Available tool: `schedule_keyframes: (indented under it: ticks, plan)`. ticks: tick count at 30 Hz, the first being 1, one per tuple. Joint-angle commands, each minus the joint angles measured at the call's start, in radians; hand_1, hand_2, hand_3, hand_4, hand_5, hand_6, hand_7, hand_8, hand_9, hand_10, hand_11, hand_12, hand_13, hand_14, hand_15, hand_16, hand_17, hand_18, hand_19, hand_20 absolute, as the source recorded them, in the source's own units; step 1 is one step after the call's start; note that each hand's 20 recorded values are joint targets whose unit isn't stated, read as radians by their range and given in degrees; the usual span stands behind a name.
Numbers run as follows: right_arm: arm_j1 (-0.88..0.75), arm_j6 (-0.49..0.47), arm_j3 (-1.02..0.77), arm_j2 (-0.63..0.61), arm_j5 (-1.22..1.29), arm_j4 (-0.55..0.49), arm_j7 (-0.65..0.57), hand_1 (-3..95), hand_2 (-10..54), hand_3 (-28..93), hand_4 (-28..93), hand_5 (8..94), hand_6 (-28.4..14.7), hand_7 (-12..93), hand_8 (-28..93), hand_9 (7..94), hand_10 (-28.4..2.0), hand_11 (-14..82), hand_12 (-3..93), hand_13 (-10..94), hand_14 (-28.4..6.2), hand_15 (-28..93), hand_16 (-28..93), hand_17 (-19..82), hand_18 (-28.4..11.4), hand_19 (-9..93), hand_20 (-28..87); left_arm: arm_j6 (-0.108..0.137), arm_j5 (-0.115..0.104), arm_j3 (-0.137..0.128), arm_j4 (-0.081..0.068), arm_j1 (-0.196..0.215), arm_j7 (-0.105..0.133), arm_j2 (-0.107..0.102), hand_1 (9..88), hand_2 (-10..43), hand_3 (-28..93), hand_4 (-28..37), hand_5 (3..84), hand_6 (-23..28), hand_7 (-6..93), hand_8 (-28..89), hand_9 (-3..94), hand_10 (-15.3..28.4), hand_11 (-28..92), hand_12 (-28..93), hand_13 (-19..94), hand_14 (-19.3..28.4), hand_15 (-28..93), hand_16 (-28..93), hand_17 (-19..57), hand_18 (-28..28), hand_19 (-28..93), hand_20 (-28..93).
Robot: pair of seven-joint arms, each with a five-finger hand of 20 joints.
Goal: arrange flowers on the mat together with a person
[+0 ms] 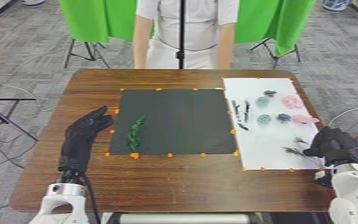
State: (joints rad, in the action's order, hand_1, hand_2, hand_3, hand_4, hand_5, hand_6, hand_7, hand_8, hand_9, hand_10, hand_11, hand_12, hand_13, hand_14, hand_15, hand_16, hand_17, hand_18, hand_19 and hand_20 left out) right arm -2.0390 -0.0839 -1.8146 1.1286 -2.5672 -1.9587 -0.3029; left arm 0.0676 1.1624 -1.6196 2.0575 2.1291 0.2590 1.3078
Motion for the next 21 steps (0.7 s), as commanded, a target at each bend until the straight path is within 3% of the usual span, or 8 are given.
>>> schedule_keyframes:
  ticks: [1, 6, 13, 21]
  plan:
    - [-0.012, 0.057, 0.003, 0.015, 0.044, -0.035, -0.068, 88.0, -9.5, -28, 25, 87.5, 2.0, 19, 4, 93.7, -9.5, 21.9, 20.1, 94, -2.3, 48, 18, 70, -8.2, 93, 20, 0.008, -0.003, 0.002, 0.001, 0.012, -0.014, -0.002, 26.8, -2.3, 63, -18.0, 47.5, 3.7, 12.8, -6, 45.4, 13.4, 21, 15, 37, 17.2, 18, 4, 6.2, 12.4, 11, 19]
    - [0.016, 0.076, 0.020, 0.046, 0.114, -0.116, -0.098, 88.2, -9.5, -28, 27, 88.9, 2.2, 19, 5, 93.7, -10.2, 27.4, 17.7, 94, -2.2, 50, 17, 70, -8.6, 93, 23, 0.009, -0.006, -0.001, 0.004, 0.017, -0.015, -0.003, 26.7, -2.3, 64, -17.9, 47.4, 3.7, 12.7, -6, 45.4, 13.5, 21, 15, 37, 17.2, 18, 4, 6.1, 12.5, 11, 19]
    - [0.094, 0.090, 0.141, 0.110, 0.154, -0.208, -0.084, 88.4, -9.5, -28, 29, 89.3, 2.1, 19, 5, 93.7, -9.9, 28.8, 17.1, 94, -2.1, 51, 18, 70, -8.8, 93, 24, -0.013, 0.003, -0.008, 0.002, 0.013, -0.027, 0.006, 26.5, -2.4, 64, -17.9, 47.2, 3.7, 12.5, -6, 45.2, 13.4, 21, 15, 37, 17.2, 18, 4, 5.9, 12.5, 10, 19]
    - [0.239, 0.031, 0.342, 0.276, 0.149, -0.175, -0.061, 88.4, -9.5, -28, 31, 89.8, 2.0, 19, 5, 93.7, -9.8, 30.0, 17.0, 94, -2.0, 52, 17, 70, -8.9, 93, 26, -0.021, 0.005, -0.009, -0.001, 0.007, -0.035, 0.006, 26.3, -2.6, 64, -17.6, 47.1, 3.7, 12.4, -6, 45.0, 13.5, 20, 15, 37, 17.3, 18, 4, 5.8, 12.5, 10, 19]
